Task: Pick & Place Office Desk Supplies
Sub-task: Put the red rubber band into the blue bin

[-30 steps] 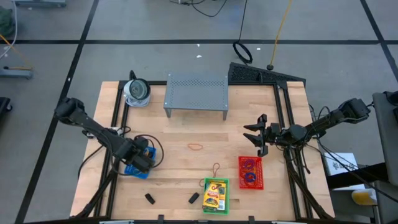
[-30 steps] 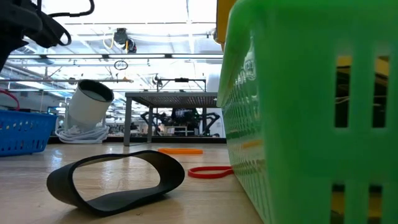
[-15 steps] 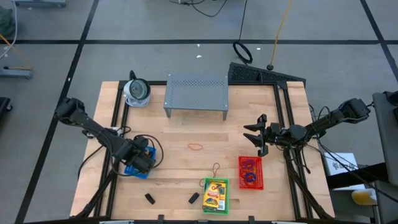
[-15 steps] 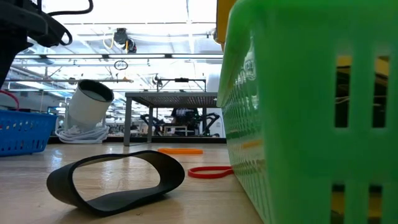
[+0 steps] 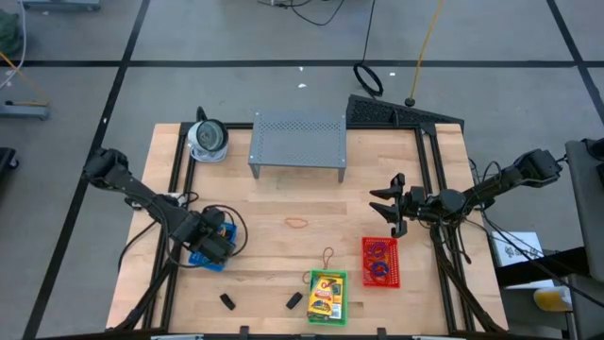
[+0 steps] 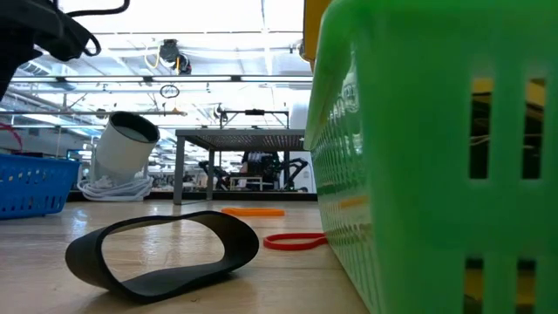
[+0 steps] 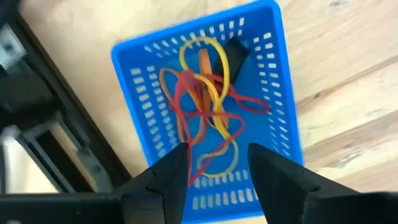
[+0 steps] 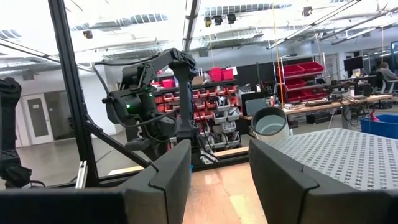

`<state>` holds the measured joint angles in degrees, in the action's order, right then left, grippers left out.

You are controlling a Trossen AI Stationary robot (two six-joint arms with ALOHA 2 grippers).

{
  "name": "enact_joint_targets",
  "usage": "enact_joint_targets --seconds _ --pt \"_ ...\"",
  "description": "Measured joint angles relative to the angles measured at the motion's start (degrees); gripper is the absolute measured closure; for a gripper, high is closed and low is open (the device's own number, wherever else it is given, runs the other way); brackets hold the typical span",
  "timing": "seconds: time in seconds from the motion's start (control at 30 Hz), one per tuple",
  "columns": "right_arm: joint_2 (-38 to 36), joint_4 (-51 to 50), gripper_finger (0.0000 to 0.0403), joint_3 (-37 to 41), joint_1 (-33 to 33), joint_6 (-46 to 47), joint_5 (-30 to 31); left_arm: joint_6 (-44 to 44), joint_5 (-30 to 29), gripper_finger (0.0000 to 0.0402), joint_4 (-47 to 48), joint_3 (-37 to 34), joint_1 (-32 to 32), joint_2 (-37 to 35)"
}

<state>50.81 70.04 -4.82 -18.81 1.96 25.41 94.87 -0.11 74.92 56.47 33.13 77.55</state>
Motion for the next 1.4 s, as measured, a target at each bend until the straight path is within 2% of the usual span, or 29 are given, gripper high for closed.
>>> enact_joint_targets --seconds 0.37,0.47,0.57,0.63,0.87,1.1,1.23,1.4 --pt "0.0 0.0 0.0248 0.0 0.0 0.3 0.0 -4.3 2.2 0.0227 -1.8 0.1 -0.5 0.0" --pt "0.0 0.0 0.0248 0.0 0.0 0.3 0.0 -1.6 2.2 0.0227 -1.7 0.2 -0.8 -0.6" --pt "0.0 0.0 0.0248 0.0 0.0 0.2 0.0 -0.8 0.1 0.0227 -1.4 0.4 -0.3 -1.2" --pt "0.0 -0.1 0.0248 0.0 0.0 0.3 0.0 -4.8 -0.3 0.0227 -1.1 0.4 0.1 -1.4" --pt "0.0 -0.3 0.0248 0.0 0.0 0.3 0.0 -4.1 1.4 0.0227 -1.9 0.4 -0.3 -1.1" --pt "0.0 -0.7 0.0248 -0.1 0.0 0.8 -1.5 -3.2 -1.7 0.0227 -1.9 0.4 -0.3 -1.0" --pt "0.0 -8.4 0.0248 -4.1 0.0 -0.2 -5.5 -4.6 -4.3 0.0227 -1.4 0.4 -0.3 -0.4" --pt "2.4 -20.7 0.0248 -12.8 0.1 -1.8 -5.9 -5.9 -4.5 0.0227 -1.3 0.4 -0.3 1.7"
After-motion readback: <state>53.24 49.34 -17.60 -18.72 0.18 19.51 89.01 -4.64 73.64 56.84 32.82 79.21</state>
